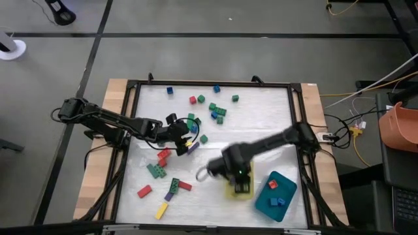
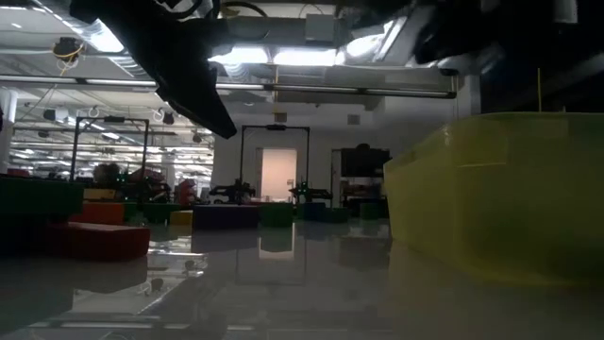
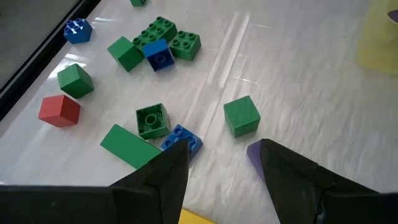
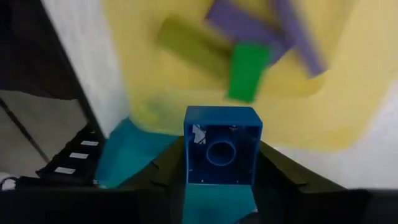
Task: Sort blocks by size
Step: Put the small blue game piece into the blue bin, then put the small green block into the blue bin
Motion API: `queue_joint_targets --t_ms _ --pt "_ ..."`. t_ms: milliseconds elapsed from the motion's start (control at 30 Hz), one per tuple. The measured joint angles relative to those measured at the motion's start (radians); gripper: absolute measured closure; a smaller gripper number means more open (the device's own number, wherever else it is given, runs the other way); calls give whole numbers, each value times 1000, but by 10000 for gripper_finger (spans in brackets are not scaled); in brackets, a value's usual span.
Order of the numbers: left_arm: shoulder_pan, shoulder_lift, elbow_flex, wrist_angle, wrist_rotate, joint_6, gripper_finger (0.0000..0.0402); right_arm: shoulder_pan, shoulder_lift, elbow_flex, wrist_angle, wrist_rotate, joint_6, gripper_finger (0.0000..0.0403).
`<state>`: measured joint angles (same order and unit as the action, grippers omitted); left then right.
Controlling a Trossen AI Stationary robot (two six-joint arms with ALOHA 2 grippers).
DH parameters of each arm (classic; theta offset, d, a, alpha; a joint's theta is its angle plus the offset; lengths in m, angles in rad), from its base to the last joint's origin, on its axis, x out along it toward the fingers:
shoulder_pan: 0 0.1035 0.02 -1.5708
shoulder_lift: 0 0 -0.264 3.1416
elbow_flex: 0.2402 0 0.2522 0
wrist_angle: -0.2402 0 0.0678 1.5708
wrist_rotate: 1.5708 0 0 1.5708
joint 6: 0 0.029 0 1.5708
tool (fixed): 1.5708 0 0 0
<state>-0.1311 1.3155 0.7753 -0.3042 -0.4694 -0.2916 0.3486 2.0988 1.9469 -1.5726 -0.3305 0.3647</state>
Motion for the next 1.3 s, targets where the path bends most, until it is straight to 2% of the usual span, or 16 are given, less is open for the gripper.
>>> queue_joint_targets --t_ms 233,367,533,733,900,1033,1167,1300 --pt "0 0 0 0 0 -13 218 241 0 -70 1 5 328 252" --pt "0 0 0 0 0 -40 218 356 1 -123 2 -27 506 254" --pt "0 0 0 0 1 -69 218 450 1 -176 3 -28 593 249" --pt "-1 0 0 0 1 -106 218 492 1 -197 3 -29 653 204" --pt "-1 0 0 0 1 -106 218 475 1 -197 2 -29 640 177" --pt "-1 0 0 0 1 -105 218 424 -1 -197 2 -2 522 172" --pt "-1 0 0 0 1 -102 218 318 -33 -197 3 191 328 174" --pt "-1 0 0 0 1 -103 218 163 -75 -197 3 412 111 178"
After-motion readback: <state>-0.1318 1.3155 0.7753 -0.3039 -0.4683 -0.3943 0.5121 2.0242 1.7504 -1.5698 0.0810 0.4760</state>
